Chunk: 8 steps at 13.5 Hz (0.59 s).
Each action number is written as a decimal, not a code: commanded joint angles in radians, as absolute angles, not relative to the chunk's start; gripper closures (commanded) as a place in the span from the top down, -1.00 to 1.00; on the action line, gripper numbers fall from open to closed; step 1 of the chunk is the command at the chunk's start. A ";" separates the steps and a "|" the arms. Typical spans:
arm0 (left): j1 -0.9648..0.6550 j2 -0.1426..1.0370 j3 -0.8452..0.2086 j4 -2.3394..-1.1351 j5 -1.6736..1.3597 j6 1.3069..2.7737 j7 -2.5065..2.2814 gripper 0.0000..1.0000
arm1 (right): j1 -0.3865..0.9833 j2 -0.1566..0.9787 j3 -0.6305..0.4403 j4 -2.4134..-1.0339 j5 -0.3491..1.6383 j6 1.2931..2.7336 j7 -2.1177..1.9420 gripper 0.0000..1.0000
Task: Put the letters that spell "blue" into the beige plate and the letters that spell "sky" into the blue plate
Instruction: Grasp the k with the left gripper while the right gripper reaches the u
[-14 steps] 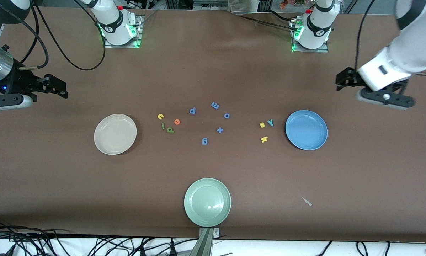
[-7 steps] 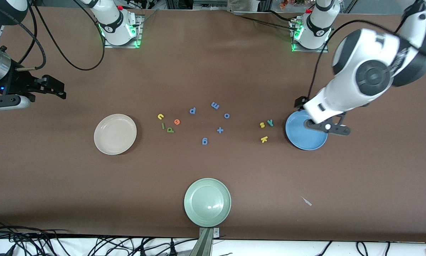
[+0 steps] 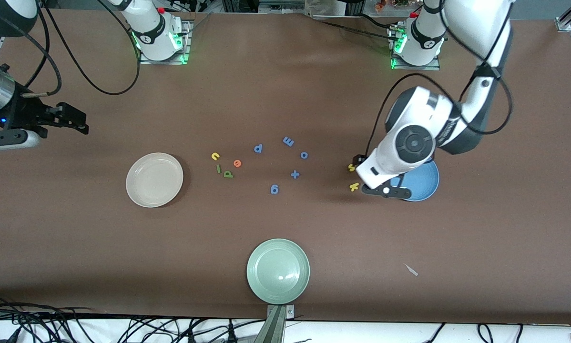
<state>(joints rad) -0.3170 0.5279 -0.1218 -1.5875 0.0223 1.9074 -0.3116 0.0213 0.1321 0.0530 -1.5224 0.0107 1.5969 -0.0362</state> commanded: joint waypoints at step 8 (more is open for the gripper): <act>-0.365 0.652 -0.110 -1.724 0.011 2.248 -0.474 1.00 | 0.267 0.316 0.058 -1.531 0.038 1.742 0.153 0.99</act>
<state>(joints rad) -0.3574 0.6581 -0.1218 -1.6563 0.0223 2.1559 -0.4580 0.2332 0.2827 0.0649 -1.5316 0.0147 1.6992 0.1052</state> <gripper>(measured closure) 0.000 0.000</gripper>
